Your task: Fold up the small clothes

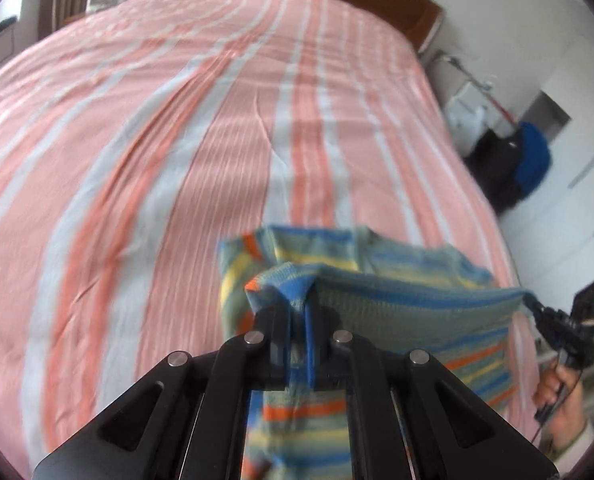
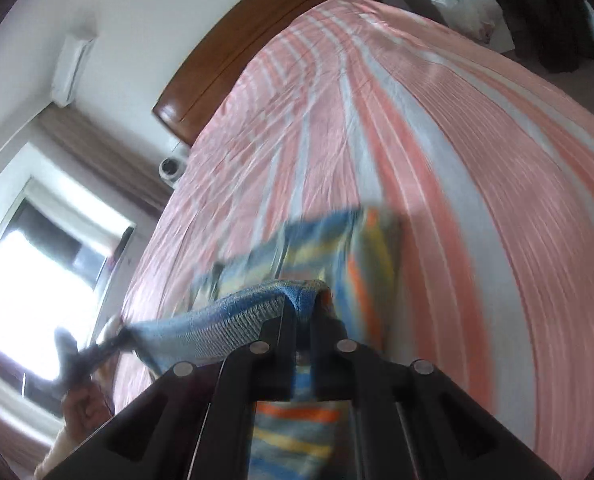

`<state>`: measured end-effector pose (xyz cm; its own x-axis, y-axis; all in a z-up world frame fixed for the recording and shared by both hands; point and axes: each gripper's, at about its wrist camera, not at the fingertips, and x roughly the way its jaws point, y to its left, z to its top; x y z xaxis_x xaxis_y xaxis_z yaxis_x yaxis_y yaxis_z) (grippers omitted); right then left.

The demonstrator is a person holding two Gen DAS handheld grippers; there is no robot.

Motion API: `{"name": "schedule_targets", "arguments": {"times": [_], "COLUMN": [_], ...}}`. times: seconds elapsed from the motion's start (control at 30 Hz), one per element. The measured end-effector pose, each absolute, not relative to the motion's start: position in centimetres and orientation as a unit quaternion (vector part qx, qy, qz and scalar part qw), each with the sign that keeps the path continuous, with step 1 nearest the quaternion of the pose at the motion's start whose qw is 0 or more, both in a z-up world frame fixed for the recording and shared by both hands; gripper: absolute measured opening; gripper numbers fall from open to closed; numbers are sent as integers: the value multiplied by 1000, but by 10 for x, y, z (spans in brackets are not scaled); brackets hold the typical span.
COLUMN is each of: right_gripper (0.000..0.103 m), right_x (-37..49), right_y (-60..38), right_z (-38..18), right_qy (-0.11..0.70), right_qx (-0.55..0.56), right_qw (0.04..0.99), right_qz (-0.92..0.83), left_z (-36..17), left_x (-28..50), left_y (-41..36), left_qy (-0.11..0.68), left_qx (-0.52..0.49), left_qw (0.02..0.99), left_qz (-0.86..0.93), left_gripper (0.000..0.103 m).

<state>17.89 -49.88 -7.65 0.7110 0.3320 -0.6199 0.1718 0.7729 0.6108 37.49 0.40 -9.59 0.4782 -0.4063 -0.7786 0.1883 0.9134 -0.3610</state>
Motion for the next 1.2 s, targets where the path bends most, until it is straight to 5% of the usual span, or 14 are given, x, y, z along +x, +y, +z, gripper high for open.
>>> {"name": "schedule_targets", "arguments": {"times": [0.13, 0.2, 0.23, 0.3, 0.4, 0.53, 0.73, 0.8, 0.93, 1.0, 1.2], "right_gripper": [9, 22, 32, 33, 43, 43, 44, 44, 49, 56, 57], "right_x": [228, 241, 241, 233, 219, 225, 272, 302, 307, 304, 253], "right_y": [-507, -514, -518, -531, -541, -510, -443, -439, -455, -453, -440], "right_z": [-109, -125, -128, -120, -92, -68, -130, -141, -89, -75, -73], "right_qy": [387, 396, 392, 360, 338, 442, 582, 549, 358, 355, 420], "right_qx": [362, 385, 398, 426, 412, 333, 331, 355, 398, 386, 303], "right_qw": [848, 834, 829, 830, 846, 827, 727, 744, 835, 841, 840], "right_qz": [28, 7, 1, 1, 6, 95, 155, 138, 127, 135, 159], "left_z": [-131, -135, -132, -118, -101, -89, -109, -101, -77, -71, -116], "left_x": [408, 411, 409, 398, 382, 369, 379, 386, 380, 368, 367], "left_y": [-5, 5, 12, 34, 44, 21, -44, -43, -23, -23, -59], "left_qy": [510, 515, 508, 480, 479, 534, 586, 570, 534, 529, 567], "left_qx": [-123, -140, -154, -177, -163, -103, -48, -72, -113, -93, 31], "left_qw": [839, 835, 837, 848, 844, 790, 750, 772, 786, 780, 757], "left_qz": [-145, -131, -130, -137, -176, -284, -303, -273, -291, -320, -324], "left_gripper": [15, 51, 57, 69, 71, 76, 77, 74, 83, 88, 85]}}
